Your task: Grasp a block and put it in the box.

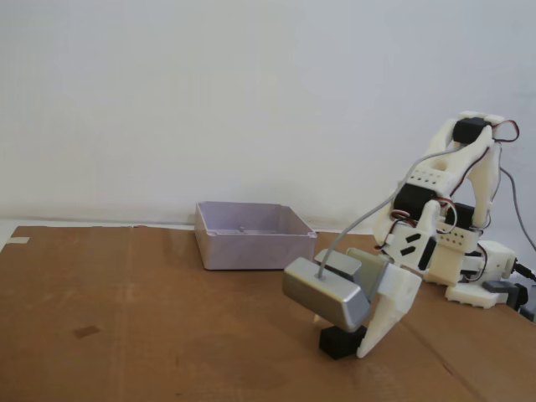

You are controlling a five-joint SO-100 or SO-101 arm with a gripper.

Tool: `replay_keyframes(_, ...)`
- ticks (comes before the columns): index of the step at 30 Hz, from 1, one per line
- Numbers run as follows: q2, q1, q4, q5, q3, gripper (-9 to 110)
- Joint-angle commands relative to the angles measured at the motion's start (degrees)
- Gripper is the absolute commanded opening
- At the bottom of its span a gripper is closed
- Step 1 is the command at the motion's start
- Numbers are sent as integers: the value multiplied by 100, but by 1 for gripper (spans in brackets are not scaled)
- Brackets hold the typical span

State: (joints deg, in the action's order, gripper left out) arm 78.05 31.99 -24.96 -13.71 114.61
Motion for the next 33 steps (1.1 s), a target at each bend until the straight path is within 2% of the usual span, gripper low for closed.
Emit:
replay_keyframes(1, 132, -97, 158, 35, -536, 34)
replay_keyframes(33, 141, -105, 158, 35, -334, 0)
